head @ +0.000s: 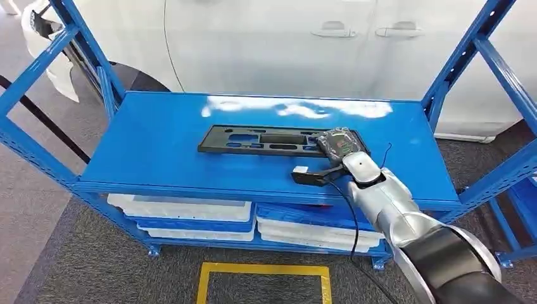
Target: Take the parts from the cabinet and place them on the table.
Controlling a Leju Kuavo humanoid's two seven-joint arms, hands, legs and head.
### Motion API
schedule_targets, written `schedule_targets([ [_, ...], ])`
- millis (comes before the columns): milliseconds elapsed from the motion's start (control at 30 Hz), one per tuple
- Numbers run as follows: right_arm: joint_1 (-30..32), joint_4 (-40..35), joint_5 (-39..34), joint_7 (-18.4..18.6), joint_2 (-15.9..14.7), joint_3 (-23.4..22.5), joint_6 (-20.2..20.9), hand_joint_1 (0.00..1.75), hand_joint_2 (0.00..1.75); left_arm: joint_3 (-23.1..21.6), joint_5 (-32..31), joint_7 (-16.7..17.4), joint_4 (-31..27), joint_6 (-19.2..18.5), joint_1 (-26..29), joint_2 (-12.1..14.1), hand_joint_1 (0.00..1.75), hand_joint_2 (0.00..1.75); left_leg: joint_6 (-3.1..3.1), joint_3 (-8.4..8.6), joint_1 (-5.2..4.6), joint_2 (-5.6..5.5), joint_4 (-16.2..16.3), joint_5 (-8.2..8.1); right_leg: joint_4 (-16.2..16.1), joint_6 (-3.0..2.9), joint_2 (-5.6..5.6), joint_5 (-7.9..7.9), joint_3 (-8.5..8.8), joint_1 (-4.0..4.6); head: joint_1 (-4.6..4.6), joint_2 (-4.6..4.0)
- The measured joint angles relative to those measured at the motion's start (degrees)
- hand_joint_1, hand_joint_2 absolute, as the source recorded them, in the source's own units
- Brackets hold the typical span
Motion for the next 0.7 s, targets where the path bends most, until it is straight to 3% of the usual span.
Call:
schedule_targets([
  [33,-0.1,-0.5,-0.8,-1.4,0.4,-0.4,-1.2,1.75,1.75,0.0,0.0,0.0,0.0,0.1,0.0,0.0,0.00,0.00,0.28,1.07,-0.24,0.01,-2.2,-0.64,0.3,0.24,0.12,-0.16,-0.19,0.30,0.00,0.00],
  [133,-0.2,-2.4,-4.7,-6.1,1.3,-1.5,-2.9,1.75,1.75,0.0,0.1,0.0,0.0,0.5,-0.1,0.0,0.00,0.00,1.21,0.78,-0.39,-0.19,-2.3,-0.32,0.4,1.14,0.24,-0.04,-0.52,0.39,0.00,0.00],
  [167,-0.2,-3.7,-7.8,-9.3,1.6,-2.1,-2.8,1.71,1.75,0.0,0.0,0.1,0.0,0.7,-0.1,0.0,0.00,1.75,1.64,0.75,-0.45,-0.24,-2.5,-0.14,0.3,1.56,0.22,-0.03,-0.52,0.29,0.00,0.00],
  [233,0.1,-8.0,-18.1,-17.1,2.4,-3.9,0.5,1.71,1.75,0.0,-0.1,0.1,0.0,1.4,-0.1,0.0,0.00,1.75,2.33,0.90,-0.08,-0.14,-3.0,0.29,2.1,1.97,0.11,-1.77,-1.39,0.07,0.00,0.00],
  [267,0.3,-10.5,-22.9,-19.6,2.6,-4.7,3.0,1.71,1.75,-0.1,-0.1,0.1,0.0,1.7,-0.2,0.0,0.00,1.75,2.51,0.82,-0.08,-0.10,-3.0,0.32,5.4,2.09,0.10,-3.84,-2.83,0.00,0.00,0.00],
  [300,1.3,-15.5,-30.6,-21.8,2.8,-5.6,7.6,1.75,1.75,-0.1,-0.1,0.2,0.0,2.0,-0.3,-0.1,0.00,1.75,2.56,0.79,-0.10,-0.10,-3.0,0.30,11.6,2.33,0.08,-6.77,-5.59,-0.02,0.00,0.00],
  [333,2.1,-19.1,-34.6,-21.8,3.0,-5.9,10.1,1.75,1.75,-0.1,-0.1,0.2,0.0,2.1,-0.2,-0.1,0.00,1.75,2.64,0.78,-0.14,-0.11,-3.0,0.24,16.2,2.46,0.07,-8.47,-7.70,-0.03,0.00,0.00],
  [367,2.6,-22.0,-37.0,-22.0,3.1,-6.1,11.7,1.75,1.75,-0.2,-0.1,0.3,0.0,2.2,-0.2,-0.1,0.00,1.75,2.67,0.80,-0.16,-0.13,-3.0,0.22,19.0,2.52,0.07,-8.93,-9.05,-0.04,0.00,0.00],
  [400,3.1,-24.0,-39.4,-22.9,3.2,-6.3,13.4,1.75,1.75,-0.2,-0.1,0.3,0.0,2.3,-0.2,-0.1,0.00,0.00,2.71,0.87,-0.17,-0.26,-3.0,0.19,19.0,2.48,0.07,-8.11,-9.14,-0.03,0.00,0.00],
  [433,3.6,-26.6,-43.7,-24.1,3.2,-6.9,16.0,1.75,1.75,-0.2,0.0,0.2,0.0,2.4,-0.2,-0.1,0.00,0.00,2.68,0.94,-0.17,-0.51,-2.9,0.15,16.1,2.33,0.07,-6.01,-7.88,-0.03,0.00,0.00],
  [500,4.9,-31.8,-53.1,-25.7,3.1,-8.1,22.3,1.75,1.75,-0.2,0.5,0.0,0.0,2.4,-0.2,-0.2,0.00,0.00,2.41,1.09,-0.22,-0.90,-2.7,-0.03,5.5,1.65,0.06,-0.75,-2.87,0.06,0.00,0.00],
  [533,5.6,-34.7,-59.9,-26.3,3.0,-8.7,26.9,1.75,1.75,-0.2,0.7,-0.4,0.1,2.4,0.0,-0.4,0.00,0.00,2.23,0.97,-0.27,-0.91,-2.7,-0.14,1.2,1.13,-0.01,-0.21,-1.03,0.31,0.00,0.00],
  [600,7.3,-39.7,-71.7,-26.4,3.0,-9.4,34.7,1.75,1.75,-0.1,1.2,-0.9,0.1,2.6,0.1,-0.5,0.00,0.00,1.59,0.67,-0.44,-0.91,-2.5,-0.16,0.6,0.97,0.02,-0.24,-0.98,0.75,0.00,0.00],
  [667,9.0,-44.1,-77.6,-26.5,2.6,-9.7,37.7,1.75,1.75,-0.1,1.3,-1.1,0.1,2.7,0.2,-0.5,0.00,0.00,0.93,0.99,-0.29,-0.88,-2.9,-0.18,0.6,0.43,0.15,-0.29,-0.88,0.90,0.00,0.00],
  [700,9.6,-45.6,-78.7,-26.7,2.5,-9.7,38.4,1.75,1.75,-0.1,1.5,-1.1,0.1,2.8,0.2,-0.5,0.00,0.00,0.61,0.90,-0.58,-0.76,-2.7,-0.55,-0.1,-0.05,0.01,0.07,-0.47,0.13,0.00,0.00],
])
